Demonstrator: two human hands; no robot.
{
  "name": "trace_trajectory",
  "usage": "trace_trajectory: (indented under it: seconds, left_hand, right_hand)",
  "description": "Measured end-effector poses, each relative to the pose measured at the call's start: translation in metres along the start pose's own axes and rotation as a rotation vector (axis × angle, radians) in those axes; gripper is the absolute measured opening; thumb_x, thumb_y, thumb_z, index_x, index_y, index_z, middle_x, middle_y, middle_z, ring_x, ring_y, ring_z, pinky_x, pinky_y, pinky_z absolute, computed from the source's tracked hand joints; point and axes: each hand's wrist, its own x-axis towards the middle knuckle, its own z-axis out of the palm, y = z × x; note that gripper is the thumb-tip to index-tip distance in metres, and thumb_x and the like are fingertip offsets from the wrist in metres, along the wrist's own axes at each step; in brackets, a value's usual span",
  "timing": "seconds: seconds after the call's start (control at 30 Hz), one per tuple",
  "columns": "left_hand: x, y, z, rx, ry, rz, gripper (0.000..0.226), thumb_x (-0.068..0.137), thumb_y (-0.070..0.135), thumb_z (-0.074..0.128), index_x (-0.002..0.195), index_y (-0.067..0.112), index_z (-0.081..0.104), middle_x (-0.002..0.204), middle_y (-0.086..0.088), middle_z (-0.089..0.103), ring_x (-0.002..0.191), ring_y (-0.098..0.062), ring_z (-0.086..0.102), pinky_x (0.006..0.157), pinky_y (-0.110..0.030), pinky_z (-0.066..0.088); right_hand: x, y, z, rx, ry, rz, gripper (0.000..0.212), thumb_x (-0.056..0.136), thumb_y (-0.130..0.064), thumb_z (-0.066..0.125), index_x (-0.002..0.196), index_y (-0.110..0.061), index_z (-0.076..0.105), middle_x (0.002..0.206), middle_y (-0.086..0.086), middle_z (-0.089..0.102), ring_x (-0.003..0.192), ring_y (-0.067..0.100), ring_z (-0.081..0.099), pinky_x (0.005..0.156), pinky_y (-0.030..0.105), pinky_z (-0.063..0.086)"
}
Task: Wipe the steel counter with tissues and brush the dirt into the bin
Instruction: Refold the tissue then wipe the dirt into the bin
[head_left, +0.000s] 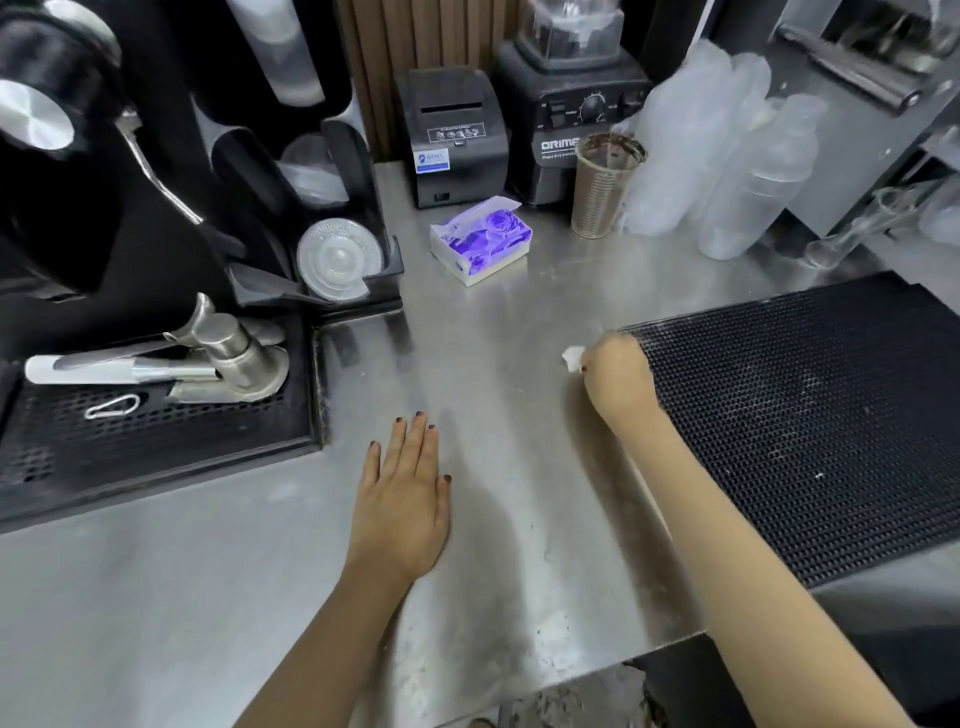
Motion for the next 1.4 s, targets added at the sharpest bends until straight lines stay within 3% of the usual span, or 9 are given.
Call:
trace_trajectory:
  seconds: [0.17, 0.4, 0.6, 0.7, 0.83, 1.07, 1.17, 1.27, 1.4]
  left_hand:
    - [0.000, -0.001, 0.003, 0.087, 0.001, -0.038, 0.056, 0.090, 0.033, 0.022, 0.136, 0.007, 0.042, 0.146, -0.006, 0.037, 0.136, -0.024, 0.034, 0.111, -0.037, 0.013]
    - [0.001, -0.002, 0.002, 0.113, 0.030, -0.038, 0.053, 0.089, 0.032, 0.028, 0.133, 0.007, 0.047, 0.143, -0.007, 0.042, 0.132, -0.024, 0.039, 0.107, -0.037, 0.016]
    - [0.001, -0.003, 0.006, 0.093, 0.038, -0.024, 0.054, 0.091, 0.032, 0.025, 0.136, 0.008, 0.042, 0.146, -0.006, 0.037, 0.136, -0.023, 0.032, 0.109, -0.036, 0.010]
    - [0.001, -0.002, 0.004, 0.055, 0.015, -0.027, 0.058, 0.091, 0.034, 0.019, 0.140, 0.009, 0.035, 0.150, -0.005, 0.028, 0.140, -0.021, 0.021, 0.112, -0.035, 0.004]
    - [0.000, -0.001, 0.001, 0.009, 0.000, -0.004, 0.070, 0.083, 0.041, -0.008, 0.147, 0.015, 0.003, 0.154, 0.002, -0.009, 0.140, -0.015, -0.016, 0.112, -0.032, -0.016]
    - [-0.001, 0.000, 0.000, -0.013, -0.020, -0.030, 0.073, 0.080, 0.042, -0.013, 0.147, 0.016, 0.000, 0.155, 0.003, -0.011, 0.137, -0.011, -0.022, 0.112, -0.032, -0.016]
    - [0.001, -0.001, 0.000, -0.013, -0.017, -0.027, 0.074, 0.079, 0.041, -0.014, 0.147, 0.015, -0.001, 0.155, 0.003, -0.012, 0.139, -0.013, -0.019, 0.112, -0.033, -0.014]
    - [0.000, -0.001, 0.001, -0.003, -0.030, -0.029, 0.075, 0.078, 0.041, -0.015, 0.147, 0.016, -0.003, 0.155, 0.003, -0.014, 0.142, -0.015, -0.016, 0.114, -0.035, -0.011]
    - [0.000, 0.000, 0.000, -0.001, -0.041, -0.033, 0.076, 0.077, 0.041, -0.017, 0.147, 0.016, -0.005, 0.154, 0.003, -0.016, 0.141, -0.012, -0.019, 0.115, -0.035, -0.011]
  right_hand:
    - [-0.015, 0.000, 0.004, -0.060, 0.026, -0.119, 0.025, 0.091, -0.005, 0.045, 0.108, -0.002, 0.063, 0.109, 0.018, 0.056, 0.107, 0.031, 0.049, 0.073, 0.032, 0.037]
    - [0.079, -0.032, -0.012, 0.094, 0.047, -0.065, 0.029, 0.094, -0.006, 0.042, 0.108, 0.012, 0.061, 0.112, 0.030, 0.060, 0.109, 0.039, 0.053, 0.091, 0.041, 0.039]
    - [0.023, -0.019, 0.017, 0.019, -0.077, -0.332, 0.053, 0.072, -0.026, 0.029, 0.097, -0.008, 0.072, 0.096, 0.022, 0.065, 0.092, 0.034, 0.063, 0.080, 0.035, 0.048]
    - [0.004, -0.009, 0.014, -0.018, -0.020, -0.328, 0.037, 0.086, -0.018, 0.038, 0.105, -0.009, 0.069, 0.098, 0.021, 0.062, 0.098, 0.032, 0.057, 0.080, 0.034, 0.045]
    - [0.062, -0.023, -0.003, -0.029, 0.052, -0.081, 0.027, 0.092, -0.007, 0.046, 0.111, 0.004, 0.061, 0.113, 0.027, 0.059, 0.110, 0.039, 0.052, 0.090, 0.042, 0.043]
    - [0.065, -0.018, -0.010, -0.097, 0.014, -0.170, 0.027, 0.092, -0.006, 0.046, 0.112, 0.005, 0.061, 0.116, 0.027, 0.056, 0.118, 0.035, 0.044, 0.092, 0.040, 0.039]
    - [0.026, 0.005, -0.005, -0.157, 0.000, -0.237, 0.023, 0.085, 0.001, 0.049, 0.102, 0.001, 0.065, 0.111, 0.025, 0.055, 0.109, 0.035, 0.048, 0.084, 0.041, 0.041]
    - [-0.024, 0.025, 0.005, -0.245, 0.082, -0.349, 0.026, 0.056, 0.017, 0.058, 0.067, -0.003, 0.071, 0.069, 0.018, 0.060, 0.070, 0.036, 0.056, 0.050, 0.032, 0.045]
    - [-0.059, 0.037, 0.007, -0.239, 0.099, -0.391, 0.024, 0.047, 0.007, 0.050, 0.055, -0.005, 0.069, 0.052, 0.009, 0.053, 0.051, 0.029, 0.052, 0.037, 0.027, 0.038]
